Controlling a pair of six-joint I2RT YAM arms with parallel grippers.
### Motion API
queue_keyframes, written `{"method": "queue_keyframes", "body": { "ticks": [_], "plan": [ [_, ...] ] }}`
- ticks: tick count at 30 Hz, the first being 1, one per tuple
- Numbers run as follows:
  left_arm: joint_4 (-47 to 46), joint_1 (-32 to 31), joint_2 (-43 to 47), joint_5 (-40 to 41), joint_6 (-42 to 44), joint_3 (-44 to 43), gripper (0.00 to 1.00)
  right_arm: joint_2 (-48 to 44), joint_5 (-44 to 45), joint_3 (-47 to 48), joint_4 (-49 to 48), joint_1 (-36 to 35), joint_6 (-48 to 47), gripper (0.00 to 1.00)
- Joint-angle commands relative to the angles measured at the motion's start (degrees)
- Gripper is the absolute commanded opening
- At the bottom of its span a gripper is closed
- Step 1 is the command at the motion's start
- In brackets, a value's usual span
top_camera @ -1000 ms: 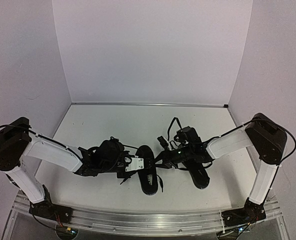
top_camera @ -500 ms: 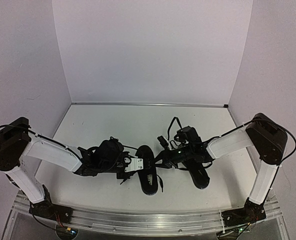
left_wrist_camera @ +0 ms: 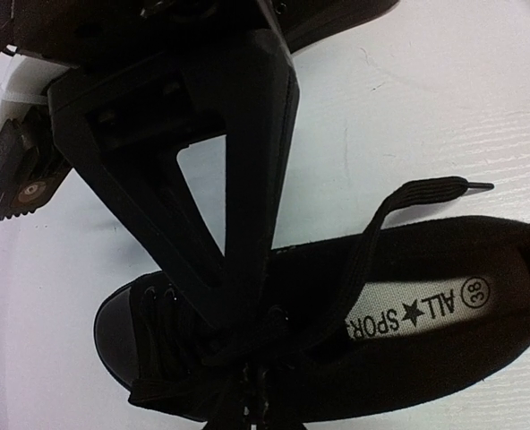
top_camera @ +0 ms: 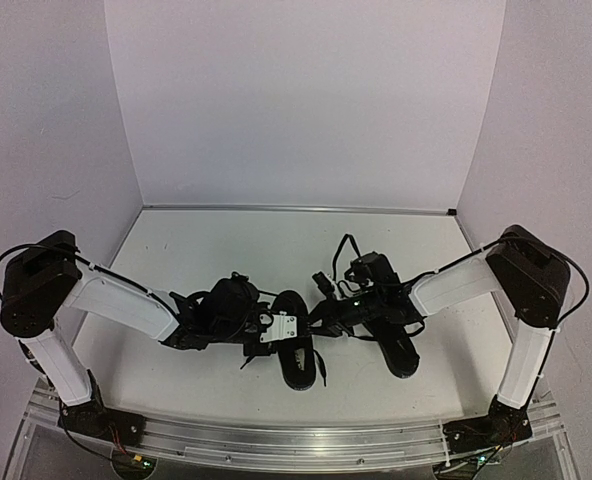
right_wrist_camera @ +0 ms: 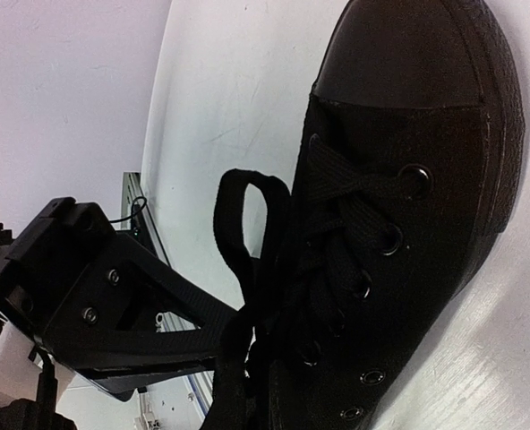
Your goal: Tie the shoes
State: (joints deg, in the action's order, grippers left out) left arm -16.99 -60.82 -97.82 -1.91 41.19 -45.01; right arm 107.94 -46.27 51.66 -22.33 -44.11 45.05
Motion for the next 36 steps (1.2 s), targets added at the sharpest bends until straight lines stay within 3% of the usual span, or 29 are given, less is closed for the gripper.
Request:
{"method": "queue_keyframes", "body": {
  "ticks": [1,10,28,36],
  "plan": [
    [-1.3,-0.2,0.7,-1.6,0.4,-1.7,0.0,0.7,0.6,1.4,-0.1,0.4,-0.5,0.08],
    [-0.7,-0.2,0.9,-0.5,0.7,-1.4,0.0,-0.2,3.0,0.9,0.8,1.7,-0.4,0.17],
    [-1.8,-0.3,0.7,0.5,1.8,-1.2,0.0,5.5,0.0,8.5,10.0,0.3,-6.5,0.02],
    [-1.4,-0.2,-1.4,1.1,2.2,-2.4,0.0,4.1,-2.9,8.2,8.7,0.1,-6.8,0.01]
  ]
}}
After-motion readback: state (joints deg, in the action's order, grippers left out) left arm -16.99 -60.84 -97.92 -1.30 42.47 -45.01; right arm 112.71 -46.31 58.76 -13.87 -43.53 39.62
